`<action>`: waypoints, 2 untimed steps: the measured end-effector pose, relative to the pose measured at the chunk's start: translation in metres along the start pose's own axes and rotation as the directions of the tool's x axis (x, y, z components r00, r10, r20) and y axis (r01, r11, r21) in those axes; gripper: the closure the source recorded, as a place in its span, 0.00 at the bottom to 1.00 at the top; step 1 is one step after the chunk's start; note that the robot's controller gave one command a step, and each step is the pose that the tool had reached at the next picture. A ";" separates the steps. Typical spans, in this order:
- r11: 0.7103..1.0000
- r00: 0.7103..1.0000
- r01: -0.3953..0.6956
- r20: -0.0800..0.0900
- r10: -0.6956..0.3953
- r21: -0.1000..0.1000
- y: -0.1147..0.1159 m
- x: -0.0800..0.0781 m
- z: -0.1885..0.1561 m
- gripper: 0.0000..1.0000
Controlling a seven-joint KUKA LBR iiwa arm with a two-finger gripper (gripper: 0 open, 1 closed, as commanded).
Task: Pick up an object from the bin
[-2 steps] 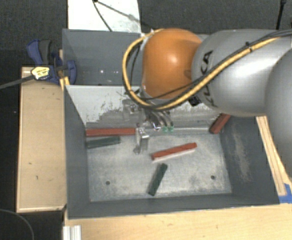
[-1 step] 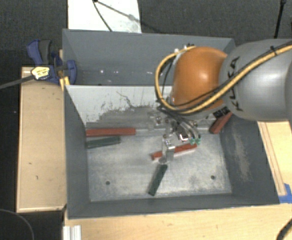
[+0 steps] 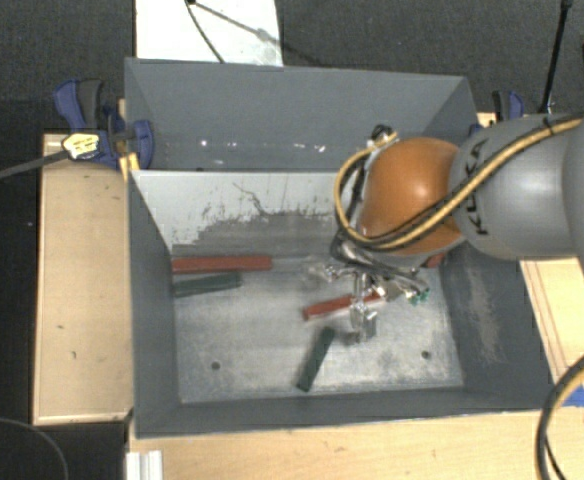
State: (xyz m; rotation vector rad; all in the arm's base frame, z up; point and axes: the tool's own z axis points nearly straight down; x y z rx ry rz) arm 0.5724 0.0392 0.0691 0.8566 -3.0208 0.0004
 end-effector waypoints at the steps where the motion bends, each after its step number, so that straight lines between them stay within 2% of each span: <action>1: 1.000 1.000 -0.002 0.004 0.002 0.000 0.001 -0.002 -0.002 1.00; 2: 0.998 0.998 0.062 0.012 -0.062 0.007 -0.016 0.001 -0.182 1.00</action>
Offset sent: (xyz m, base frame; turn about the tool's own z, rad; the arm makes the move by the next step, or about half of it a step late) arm 0.0000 0.0000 0.0000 0.0000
